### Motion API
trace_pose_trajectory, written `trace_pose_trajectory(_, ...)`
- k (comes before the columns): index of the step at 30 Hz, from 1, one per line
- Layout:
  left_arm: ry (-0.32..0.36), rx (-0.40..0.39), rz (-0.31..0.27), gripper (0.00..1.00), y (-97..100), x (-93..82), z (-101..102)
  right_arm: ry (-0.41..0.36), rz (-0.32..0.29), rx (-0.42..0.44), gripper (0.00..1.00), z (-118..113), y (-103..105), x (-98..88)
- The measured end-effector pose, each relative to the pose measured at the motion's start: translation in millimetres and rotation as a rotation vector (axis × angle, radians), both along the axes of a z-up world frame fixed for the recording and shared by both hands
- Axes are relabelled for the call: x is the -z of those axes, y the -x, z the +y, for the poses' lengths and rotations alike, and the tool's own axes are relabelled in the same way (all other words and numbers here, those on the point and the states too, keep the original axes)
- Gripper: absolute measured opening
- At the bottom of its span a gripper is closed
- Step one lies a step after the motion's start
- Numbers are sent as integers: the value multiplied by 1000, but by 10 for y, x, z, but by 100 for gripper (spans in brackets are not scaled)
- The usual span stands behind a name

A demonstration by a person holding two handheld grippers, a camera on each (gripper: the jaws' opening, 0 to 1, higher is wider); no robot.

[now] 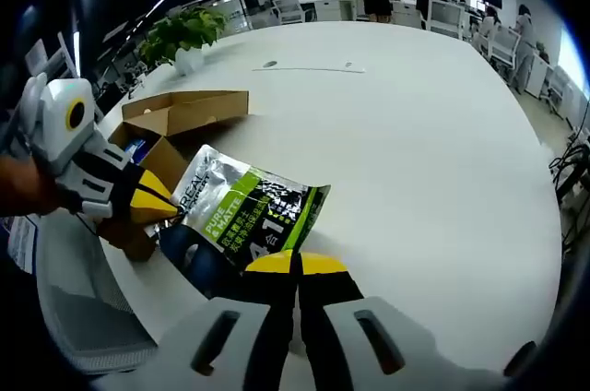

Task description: Operate the shoe box by opening the lid, removing the specified soft item, and placing it in the target area until the item is outside and the box remains undamaged.

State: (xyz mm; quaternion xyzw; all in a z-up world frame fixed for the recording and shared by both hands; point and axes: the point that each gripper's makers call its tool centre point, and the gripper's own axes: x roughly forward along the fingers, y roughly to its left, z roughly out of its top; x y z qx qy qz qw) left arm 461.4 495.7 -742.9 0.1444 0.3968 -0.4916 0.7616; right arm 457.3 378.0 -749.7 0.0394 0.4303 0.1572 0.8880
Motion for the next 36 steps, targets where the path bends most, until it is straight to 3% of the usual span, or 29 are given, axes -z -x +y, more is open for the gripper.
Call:
trace_pose_trajectory(18,-81,29,-9,0,-10,234,-26,9,32,-16,0,-19,-52,227)
trace_pose_trajectory(36,-109,30,-4,0,-9,327,-71,13,41,-20,0,-69,-37,331)
